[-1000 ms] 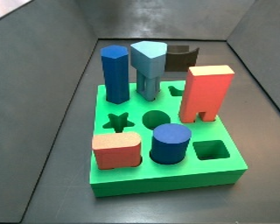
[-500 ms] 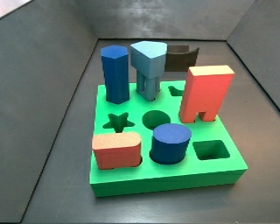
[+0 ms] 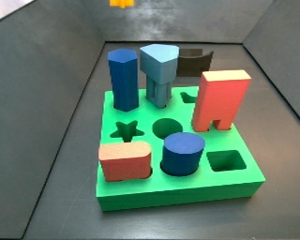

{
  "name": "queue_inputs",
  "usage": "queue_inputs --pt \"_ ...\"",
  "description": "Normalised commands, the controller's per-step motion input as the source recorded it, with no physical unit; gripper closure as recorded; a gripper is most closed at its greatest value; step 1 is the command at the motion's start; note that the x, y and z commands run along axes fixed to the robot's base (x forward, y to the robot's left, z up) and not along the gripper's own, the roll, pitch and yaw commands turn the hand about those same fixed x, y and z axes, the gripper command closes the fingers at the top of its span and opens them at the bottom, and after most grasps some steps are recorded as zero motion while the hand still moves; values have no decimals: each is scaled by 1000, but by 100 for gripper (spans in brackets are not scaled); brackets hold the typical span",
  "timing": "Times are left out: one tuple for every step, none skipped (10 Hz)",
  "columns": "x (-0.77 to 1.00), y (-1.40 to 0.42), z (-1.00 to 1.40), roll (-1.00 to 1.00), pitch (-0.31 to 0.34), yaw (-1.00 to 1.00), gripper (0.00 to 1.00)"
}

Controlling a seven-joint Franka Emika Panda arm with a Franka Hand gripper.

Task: Pick up the star object. Move up. Move to above the board. Insert the star object.
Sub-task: Move to above the board.

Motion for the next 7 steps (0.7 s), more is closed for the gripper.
queue_inputs --pt "207 -1000 50 -2 33 8 100" --pt "211 -1000 51 -4 42 11 100" --pt "222 -1000 52 -15 59 8 100" --pt "232 -1000 54 5 74 8 100" --pt "239 -1000 56 2 86 8 100" --pt "249 -1000 58 -12 95 6 100" --pt "263 -1000 65 -3 109 11 100"
